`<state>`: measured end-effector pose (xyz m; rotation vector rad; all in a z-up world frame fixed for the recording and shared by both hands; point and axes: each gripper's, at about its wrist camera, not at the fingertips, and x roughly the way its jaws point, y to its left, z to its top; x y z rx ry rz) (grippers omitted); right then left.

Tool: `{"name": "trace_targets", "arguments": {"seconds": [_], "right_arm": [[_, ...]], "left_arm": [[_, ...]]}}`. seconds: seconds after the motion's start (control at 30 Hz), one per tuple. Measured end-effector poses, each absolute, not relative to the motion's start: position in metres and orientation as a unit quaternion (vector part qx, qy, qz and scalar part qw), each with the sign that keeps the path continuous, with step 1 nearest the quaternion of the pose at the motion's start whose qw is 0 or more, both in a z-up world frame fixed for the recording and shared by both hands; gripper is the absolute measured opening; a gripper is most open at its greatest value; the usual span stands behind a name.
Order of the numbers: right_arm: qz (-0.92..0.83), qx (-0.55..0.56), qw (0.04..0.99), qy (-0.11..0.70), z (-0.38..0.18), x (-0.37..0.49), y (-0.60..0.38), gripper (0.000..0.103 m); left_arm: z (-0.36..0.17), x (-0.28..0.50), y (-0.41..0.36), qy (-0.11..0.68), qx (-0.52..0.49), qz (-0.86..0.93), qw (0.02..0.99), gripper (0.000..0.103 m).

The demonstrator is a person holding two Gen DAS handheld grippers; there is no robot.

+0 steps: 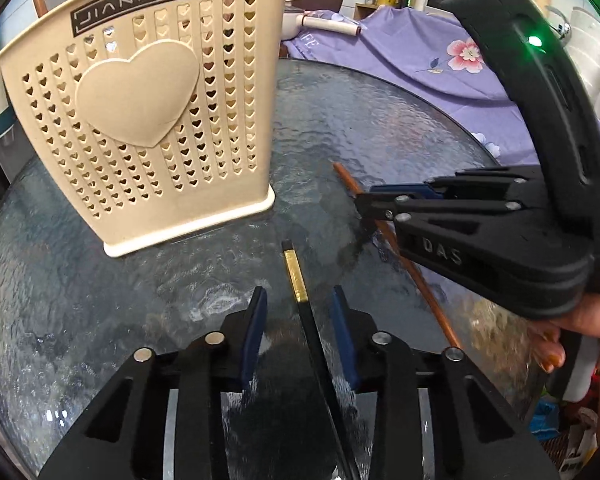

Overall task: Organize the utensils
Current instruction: 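Close the left tool on the black chopstick while the right tool grasps the wooden chopstick, then lift both chopsticks, carry them over the holder and lower them in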

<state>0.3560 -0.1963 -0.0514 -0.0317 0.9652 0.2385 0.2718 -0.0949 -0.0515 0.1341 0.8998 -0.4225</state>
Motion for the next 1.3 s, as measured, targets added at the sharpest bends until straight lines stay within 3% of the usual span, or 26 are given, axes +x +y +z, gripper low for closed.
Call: {"name": "trace_targets", "arguments": {"seconds": [0.33, 0.83, 1.3], "right_arm": [[0.103, -0.02, 0.881, 0.461, -0.052, 0.357, -0.186, 0.01], [0.121, 0.054, 0.898, 0.42, -0.036, 0.345, -0.204, 0.008], [0.179, 0.13, 0.931, 0.292, 0.05, 0.29, -0.228, 0.008]], "left_arm": [[-0.048, 0.291, -0.111, 0.432, 0.098, -0.186, 0.877, 0.01], [-0.031, 0.289, -0.086, 0.421, 0.038, -0.201, 0.884, 0.007], [0.072, 0.24, -0.035, 0.288, -0.023, -0.218, 0.932, 0.007]]}}
